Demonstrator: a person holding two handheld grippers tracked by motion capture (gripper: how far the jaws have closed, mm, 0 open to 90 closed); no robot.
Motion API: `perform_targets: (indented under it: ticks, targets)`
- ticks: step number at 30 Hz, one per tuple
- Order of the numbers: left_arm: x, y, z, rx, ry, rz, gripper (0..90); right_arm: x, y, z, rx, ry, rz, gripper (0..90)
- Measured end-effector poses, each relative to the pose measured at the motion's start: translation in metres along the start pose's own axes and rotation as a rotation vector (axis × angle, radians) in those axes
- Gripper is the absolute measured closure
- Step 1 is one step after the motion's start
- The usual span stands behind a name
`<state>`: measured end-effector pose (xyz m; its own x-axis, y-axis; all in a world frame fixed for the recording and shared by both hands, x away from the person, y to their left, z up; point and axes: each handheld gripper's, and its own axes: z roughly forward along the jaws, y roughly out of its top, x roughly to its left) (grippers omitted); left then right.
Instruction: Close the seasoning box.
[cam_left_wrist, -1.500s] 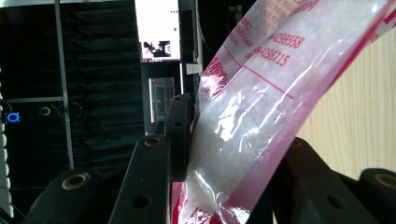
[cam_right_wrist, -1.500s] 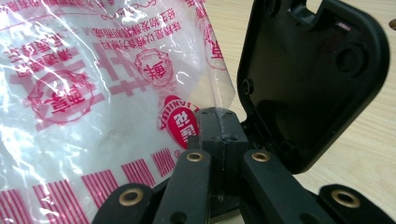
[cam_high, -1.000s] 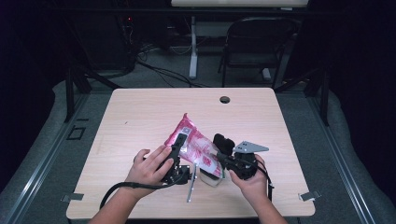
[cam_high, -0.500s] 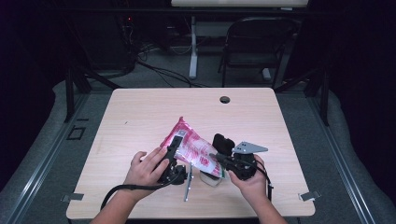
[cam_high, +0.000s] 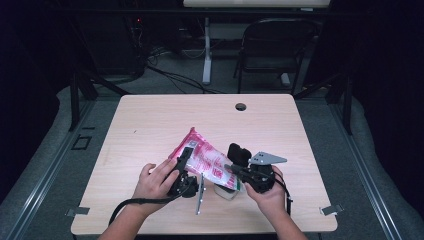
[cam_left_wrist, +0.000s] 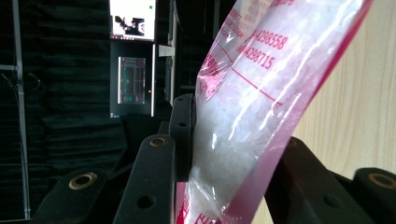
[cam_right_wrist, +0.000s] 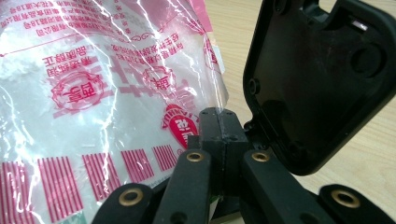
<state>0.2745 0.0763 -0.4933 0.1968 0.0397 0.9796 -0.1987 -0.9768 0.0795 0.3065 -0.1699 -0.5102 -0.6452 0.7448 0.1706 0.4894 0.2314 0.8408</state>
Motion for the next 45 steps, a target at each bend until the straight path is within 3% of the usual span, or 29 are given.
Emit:
perform_targets:
  ticks: [13, 18, 34, 45]
  targets:
    - [-0.007, -0.006, 0.004, 0.019, -0.049, -0.082, 72.3, 0.002, 0.002, -0.002, -0.009, 0.006, -0.01, 90.0]
    - [-0.008, -0.008, 0.006, 0.023, -0.064, -0.091, 72.4, 0.002, 0.002, -0.002, -0.01, 0.008, -0.019, 90.0]
    - [-0.021, -0.011, 0.013, 0.036, -0.164, -0.198, 73.1, 0.001, 0.004, -0.003, -0.023, 0.016, -0.019, 90.0]
    - [-0.026, -0.012, 0.015, 0.043, -0.199, -0.243, 73.5, -0.001, 0.004, -0.004, -0.018, 0.021, -0.018, 90.0]
